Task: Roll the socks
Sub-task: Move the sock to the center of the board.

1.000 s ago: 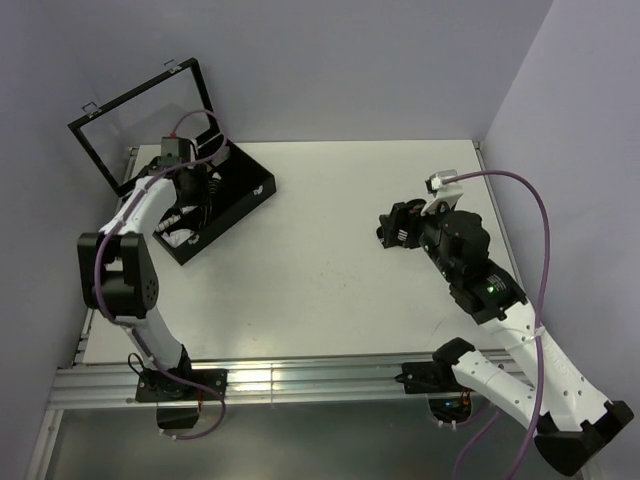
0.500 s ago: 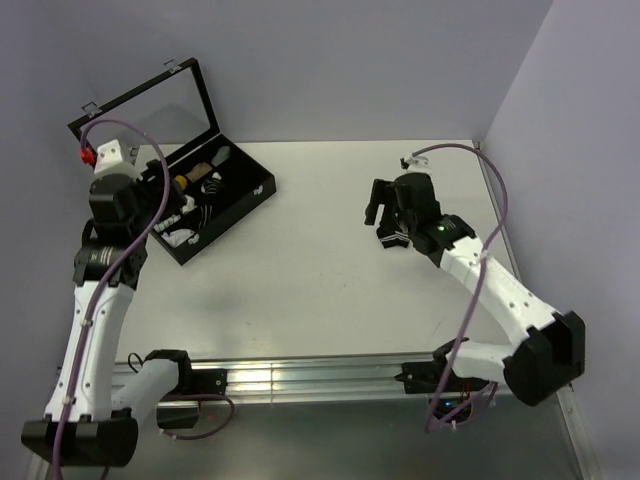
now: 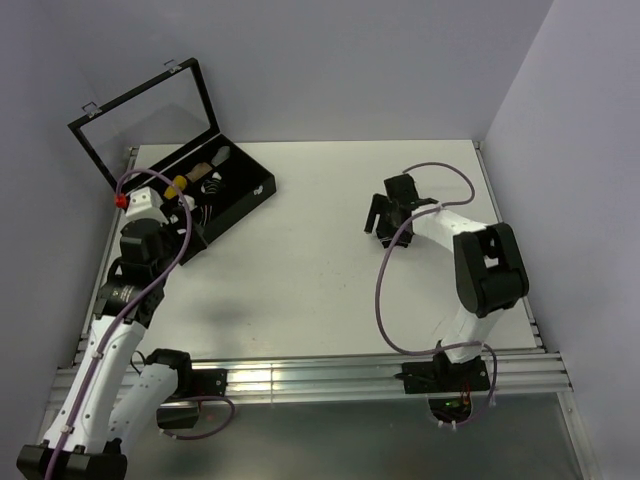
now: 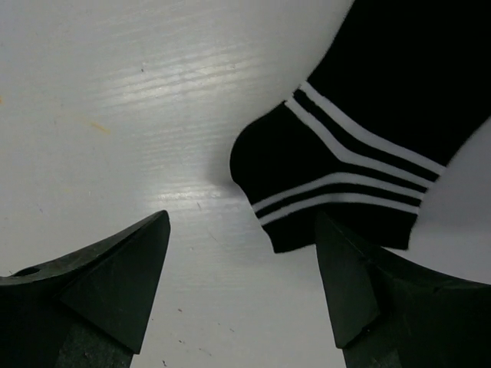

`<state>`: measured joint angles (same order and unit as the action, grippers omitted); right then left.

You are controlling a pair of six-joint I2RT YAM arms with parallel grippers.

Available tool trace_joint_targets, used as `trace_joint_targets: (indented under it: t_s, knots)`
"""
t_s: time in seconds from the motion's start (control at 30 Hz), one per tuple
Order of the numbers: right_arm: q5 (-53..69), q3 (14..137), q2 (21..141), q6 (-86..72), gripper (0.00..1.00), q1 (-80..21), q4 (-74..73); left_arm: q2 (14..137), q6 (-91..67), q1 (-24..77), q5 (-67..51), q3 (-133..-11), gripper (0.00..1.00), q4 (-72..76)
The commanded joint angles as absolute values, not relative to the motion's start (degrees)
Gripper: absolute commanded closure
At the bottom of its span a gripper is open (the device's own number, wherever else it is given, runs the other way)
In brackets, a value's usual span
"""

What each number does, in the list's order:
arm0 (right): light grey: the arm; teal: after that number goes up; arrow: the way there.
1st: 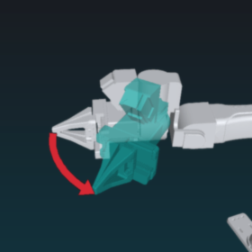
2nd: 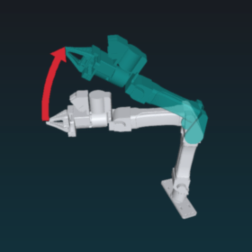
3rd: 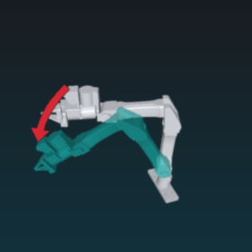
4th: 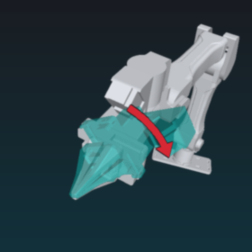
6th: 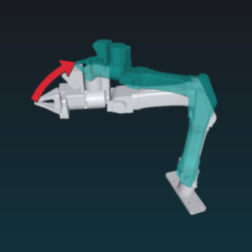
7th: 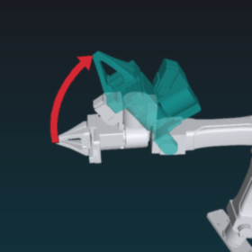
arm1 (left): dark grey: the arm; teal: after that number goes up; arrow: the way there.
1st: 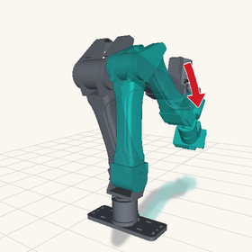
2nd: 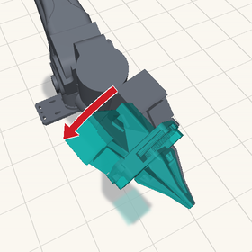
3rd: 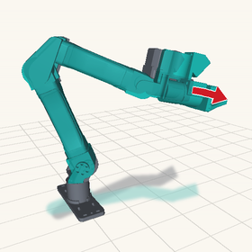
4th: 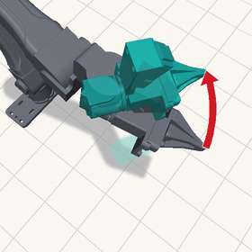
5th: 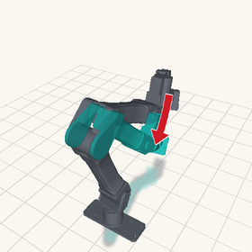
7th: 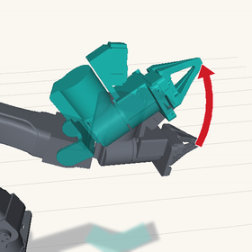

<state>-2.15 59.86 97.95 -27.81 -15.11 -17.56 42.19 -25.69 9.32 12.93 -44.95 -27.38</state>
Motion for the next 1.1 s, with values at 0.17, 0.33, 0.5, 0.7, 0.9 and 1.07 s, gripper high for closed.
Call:
trace_joint_targets:
  t_s: [0.17,0.33,0.5,0.7,0.9,1.07]
  knots:
    - [6.8,65.5,105.8,-29.9,0.17,-14.7,-14.5,39.3,-24.6,10.6,13.4,-45.6,0.11,-24.4]
    - [9.6,64.3,107.2,-33.0,0.17,-20.5,-14.7,39.6,-24.6,11.9,12.8,-45.7,0.11,-24.6]
    - [10.8,60.4,104.7,-40.7,0.17,-30.7,-13.4,39.7,-24.7,12.7,12.9,-45.7,0.11,-24.8]
    - [5.5,65.4,99.7,-38.4,0.18,-43.1,-17.5,40.3,-24.6,13.2,12.3,-45.8,0.11,-24.8]
    - [0.1,72.5,98.4,-27.5,0.17,-40.5,-19.4,41.0,-24.4,13.7,10.4,-46.2,0.12,-25.2]
    - [6.7,74.0,104.0,-23.1,0.18,-33.4,-16.5,42.6,-24.4,13.9,9.2,-46.4,0.12,-25.0]
